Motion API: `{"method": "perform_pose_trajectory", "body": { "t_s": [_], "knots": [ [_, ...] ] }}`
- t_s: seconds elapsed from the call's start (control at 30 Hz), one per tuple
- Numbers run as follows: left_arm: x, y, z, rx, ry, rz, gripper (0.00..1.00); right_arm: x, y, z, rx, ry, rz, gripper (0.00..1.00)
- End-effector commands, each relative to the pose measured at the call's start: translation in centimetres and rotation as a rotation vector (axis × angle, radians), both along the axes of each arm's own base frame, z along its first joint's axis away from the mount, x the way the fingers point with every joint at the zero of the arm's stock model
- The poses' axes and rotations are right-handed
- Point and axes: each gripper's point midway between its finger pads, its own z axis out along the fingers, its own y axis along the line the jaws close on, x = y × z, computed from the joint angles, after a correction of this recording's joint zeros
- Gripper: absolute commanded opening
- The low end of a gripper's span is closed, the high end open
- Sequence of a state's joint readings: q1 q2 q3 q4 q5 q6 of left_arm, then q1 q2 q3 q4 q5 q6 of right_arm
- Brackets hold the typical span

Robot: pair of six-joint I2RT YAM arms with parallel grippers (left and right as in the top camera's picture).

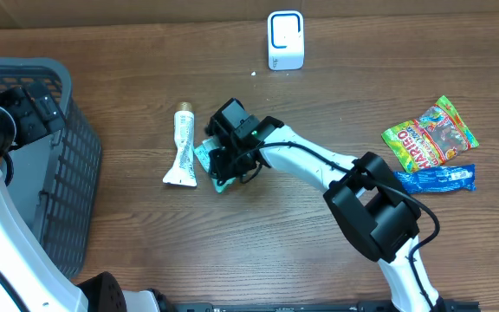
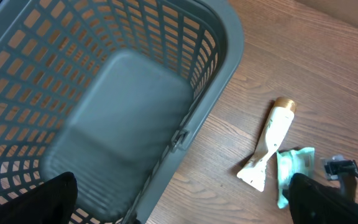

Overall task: Scan the item barcode
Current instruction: 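Move the right gripper left over the light-green wipes pack, then grasp the wipes pack and drag it right with the right gripper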

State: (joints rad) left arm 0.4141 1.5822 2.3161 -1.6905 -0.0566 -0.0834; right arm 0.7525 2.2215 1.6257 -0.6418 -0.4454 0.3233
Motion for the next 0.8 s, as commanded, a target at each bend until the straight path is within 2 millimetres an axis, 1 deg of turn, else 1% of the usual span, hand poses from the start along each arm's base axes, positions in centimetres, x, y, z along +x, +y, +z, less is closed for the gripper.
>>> {"method": "perform_pose_trajectory", "body": {
  "t_s": [0.0, 0.27, 0.3, 0.43, 0.5, 0.57, 0.63, 0.73, 0.77],
  "knots": [
    [0.0, 0.0, 0.4, -0.005, -0.018, 0.011, 1.0, 2.4, -3.3, -0.2, -0.049, 0.03, -0.101, 0.21],
    [0.0, 0.0, 0.4, -0.005, -0.018, 0.011, 1.0, 5.2, -10.4, -1.0, -0.124, 0.132, -0.248, 0.23],
    [0.0, 0.0, 0.4, -0.005, -0.018, 0.011, 1.0, 5.6, -11.4, -1.1, -0.126, 0.14, -0.254, 0.25],
    [0.0, 0.0, 0.4, -0.005, -0.018, 0.011, 1.0, 6.2, -13.7, -0.5, -0.096, 0.148, -0.223, 0.41],
    [0.0, 0.0, 0.4, -0.005, -0.018, 0.011, 1.0, 6.7, -14.9, 0.2, -0.09, 0.142, -0.224, 0.47],
    [0.0, 0.0, 0.4, -0.005, -0.018, 0.011, 1.0, 7.3, -15.7, 1.2, -0.073, 0.133, -0.231, 0.53],
    [0.0, 0.0, 0.4, -0.005, -0.018, 0.011, 1.0, 7.9, -15.9, 2.7, -0.038, 0.128, -0.242, 0.55],
    [0.0, 0.0, 0.4, -0.005, -0.018, 0.011, 0.99, 8.1, -14.8, 5.2, 0.053, 0.124, -0.224, 0.58],
    [0.0, 0.0, 0.4, -0.005, -0.018, 0.011, 1.0, 7.8, -13.7, 5.9, 0.09, 0.121, -0.201, 0.58]
  ]
}}
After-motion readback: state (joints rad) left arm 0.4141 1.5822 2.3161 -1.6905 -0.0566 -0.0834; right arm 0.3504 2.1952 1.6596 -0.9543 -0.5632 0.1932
